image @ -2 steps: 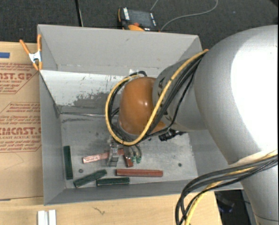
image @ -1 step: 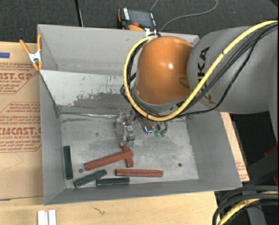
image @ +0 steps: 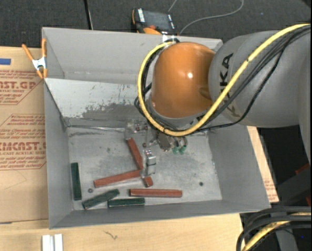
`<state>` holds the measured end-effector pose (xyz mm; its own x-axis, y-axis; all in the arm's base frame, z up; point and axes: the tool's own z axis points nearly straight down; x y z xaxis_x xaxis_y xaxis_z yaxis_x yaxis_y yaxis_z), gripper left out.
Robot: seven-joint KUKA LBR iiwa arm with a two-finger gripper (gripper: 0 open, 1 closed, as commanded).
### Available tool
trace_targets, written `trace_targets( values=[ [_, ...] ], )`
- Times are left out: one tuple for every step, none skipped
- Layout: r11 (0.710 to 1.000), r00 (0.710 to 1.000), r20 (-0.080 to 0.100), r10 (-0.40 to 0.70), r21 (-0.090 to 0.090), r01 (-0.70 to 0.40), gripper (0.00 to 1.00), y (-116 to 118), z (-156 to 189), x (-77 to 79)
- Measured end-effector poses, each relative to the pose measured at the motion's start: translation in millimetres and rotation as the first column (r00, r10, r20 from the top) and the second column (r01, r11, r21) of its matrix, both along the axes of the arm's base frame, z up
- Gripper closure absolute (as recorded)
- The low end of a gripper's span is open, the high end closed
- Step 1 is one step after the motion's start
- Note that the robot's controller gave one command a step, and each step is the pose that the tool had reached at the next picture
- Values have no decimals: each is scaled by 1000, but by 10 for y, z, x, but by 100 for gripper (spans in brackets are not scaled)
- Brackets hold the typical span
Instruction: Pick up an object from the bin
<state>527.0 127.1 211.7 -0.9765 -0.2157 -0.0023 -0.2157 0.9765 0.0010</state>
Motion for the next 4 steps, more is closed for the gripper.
trace_targets(
  values=[
    [948,948,-1,319,1,-319,0,661,-399,44],
    [991,991,-7,133,-1,-134,0,432,-1444,-348],
    [991,991,0,134,1,-134,100,444,-1400,-319],
    [992,992,8,127,1,-127,100,445,212,-159]
  ],
)
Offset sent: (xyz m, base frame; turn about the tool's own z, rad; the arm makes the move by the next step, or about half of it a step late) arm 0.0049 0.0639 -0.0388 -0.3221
